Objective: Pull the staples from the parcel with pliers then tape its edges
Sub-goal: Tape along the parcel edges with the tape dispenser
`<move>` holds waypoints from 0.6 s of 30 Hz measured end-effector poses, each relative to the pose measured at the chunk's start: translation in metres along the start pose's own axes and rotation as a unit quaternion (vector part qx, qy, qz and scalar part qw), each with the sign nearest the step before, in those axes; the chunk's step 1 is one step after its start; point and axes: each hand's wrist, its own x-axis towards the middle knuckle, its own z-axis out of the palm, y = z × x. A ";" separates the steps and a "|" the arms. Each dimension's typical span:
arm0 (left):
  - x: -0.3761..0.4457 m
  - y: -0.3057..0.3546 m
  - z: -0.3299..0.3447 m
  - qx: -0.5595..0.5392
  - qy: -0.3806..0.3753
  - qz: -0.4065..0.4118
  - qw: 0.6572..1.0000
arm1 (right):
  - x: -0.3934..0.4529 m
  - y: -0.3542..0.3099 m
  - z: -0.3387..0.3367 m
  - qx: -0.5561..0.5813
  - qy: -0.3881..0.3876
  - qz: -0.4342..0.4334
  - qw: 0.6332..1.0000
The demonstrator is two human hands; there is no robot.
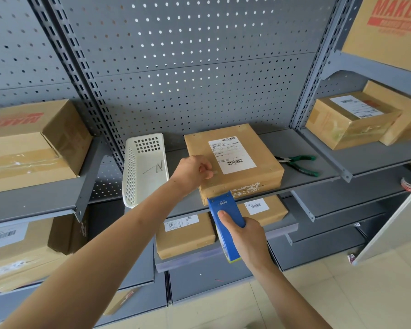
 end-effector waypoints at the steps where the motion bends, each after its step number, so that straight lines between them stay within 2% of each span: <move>1: 0.000 -0.001 0.000 -0.014 0.007 0.003 1.000 | 0.001 0.000 0.001 -0.002 0.001 0.002 1.000; 9: 0.001 -0.001 -0.001 -0.059 -0.011 -0.003 0.998 | 0.004 0.000 0.005 -0.009 0.014 0.005 1.000; 18: 0.000 0.003 0.003 -0.004 -0.011 0.029 1.000 | 0.006 -0.002 0.011 -0.025 0.026 0.004 0.999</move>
